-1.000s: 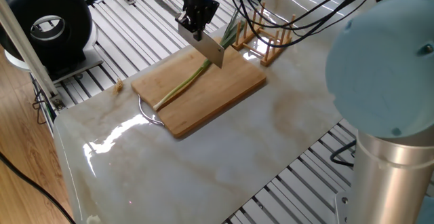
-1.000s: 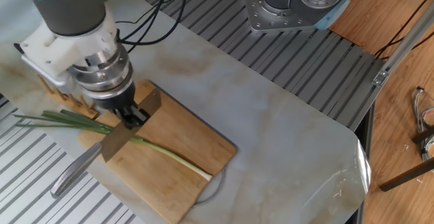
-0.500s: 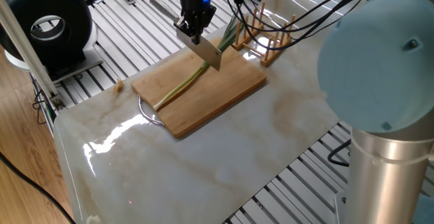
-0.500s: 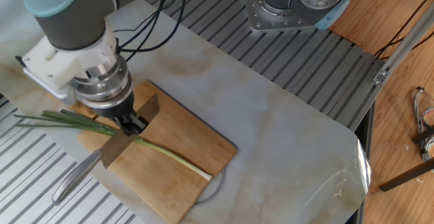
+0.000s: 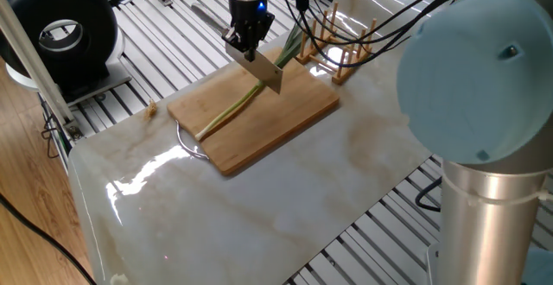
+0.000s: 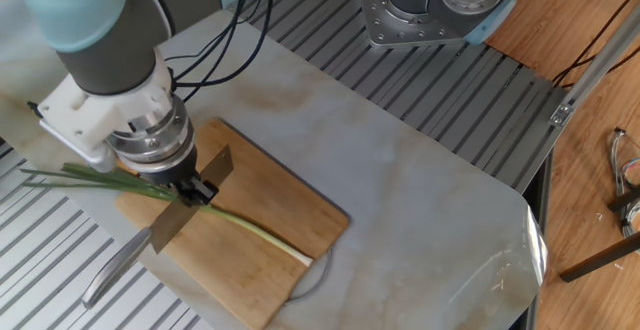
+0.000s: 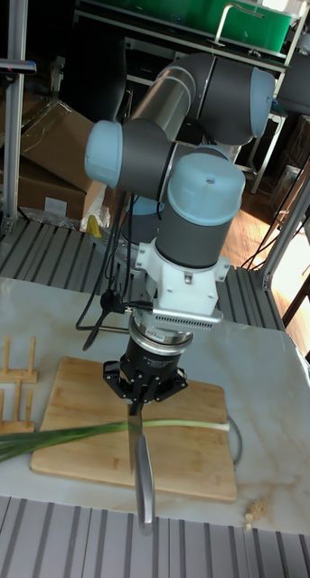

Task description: Chop the green garlic

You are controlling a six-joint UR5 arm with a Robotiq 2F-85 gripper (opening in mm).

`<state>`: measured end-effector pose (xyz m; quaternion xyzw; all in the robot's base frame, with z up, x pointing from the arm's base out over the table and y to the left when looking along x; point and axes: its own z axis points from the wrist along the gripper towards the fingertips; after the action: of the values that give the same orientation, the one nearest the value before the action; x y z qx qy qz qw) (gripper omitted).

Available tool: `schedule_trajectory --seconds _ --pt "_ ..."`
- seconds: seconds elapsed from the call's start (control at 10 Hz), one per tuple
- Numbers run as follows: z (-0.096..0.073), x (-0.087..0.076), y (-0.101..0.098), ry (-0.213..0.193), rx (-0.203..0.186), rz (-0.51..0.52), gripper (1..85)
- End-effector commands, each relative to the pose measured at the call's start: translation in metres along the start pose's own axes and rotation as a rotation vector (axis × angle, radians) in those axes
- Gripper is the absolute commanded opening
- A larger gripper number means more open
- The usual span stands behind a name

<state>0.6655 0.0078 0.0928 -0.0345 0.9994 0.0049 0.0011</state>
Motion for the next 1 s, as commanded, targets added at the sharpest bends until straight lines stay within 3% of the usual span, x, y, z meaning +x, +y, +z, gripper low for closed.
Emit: schedule_trajectory --seconds 0.0,0.4,0.9 --pt "0.009 0.004 -0.001 0.011 0.002 0.005 1.3" --pt "0.004 0.014 0.002 0.018 -0.002 0.006 1.3" --pt "0.007 0.013 0.012 -0.013 -0.022 -0.022 1.3"
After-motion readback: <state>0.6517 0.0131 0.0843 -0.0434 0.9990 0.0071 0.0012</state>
